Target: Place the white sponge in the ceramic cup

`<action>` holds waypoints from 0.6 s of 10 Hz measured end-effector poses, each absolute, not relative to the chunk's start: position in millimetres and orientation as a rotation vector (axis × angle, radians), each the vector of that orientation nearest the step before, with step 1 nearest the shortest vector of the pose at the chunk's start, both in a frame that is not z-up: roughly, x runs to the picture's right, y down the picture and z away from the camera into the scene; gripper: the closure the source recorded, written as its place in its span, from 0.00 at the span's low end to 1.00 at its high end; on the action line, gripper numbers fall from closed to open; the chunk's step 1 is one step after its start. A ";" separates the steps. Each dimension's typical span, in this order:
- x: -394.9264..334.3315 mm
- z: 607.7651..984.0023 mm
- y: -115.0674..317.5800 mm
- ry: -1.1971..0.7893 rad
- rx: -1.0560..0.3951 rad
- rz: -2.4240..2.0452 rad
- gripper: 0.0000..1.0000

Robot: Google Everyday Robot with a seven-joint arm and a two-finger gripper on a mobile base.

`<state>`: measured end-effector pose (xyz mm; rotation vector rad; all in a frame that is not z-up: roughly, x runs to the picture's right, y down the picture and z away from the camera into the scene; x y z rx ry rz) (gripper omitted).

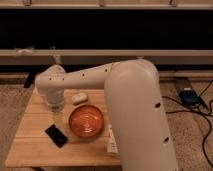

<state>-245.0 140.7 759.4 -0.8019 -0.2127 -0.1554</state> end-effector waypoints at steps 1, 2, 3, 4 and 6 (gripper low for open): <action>-239.2 772.0 130.2 -0.208 -0.794 -0.156 0.33; -231.1 789.3 115.3 -0.202 -0.785 -0.158 0.33; -225.5 800.6 105.9 -0.199 -0.779 -0.156 0.33; -216.9 816.5 93.0 -0.193 -0.769 -0.151 0.33; -210.4 841.3 75.1 -0.186 -0.752 -0.147 0.33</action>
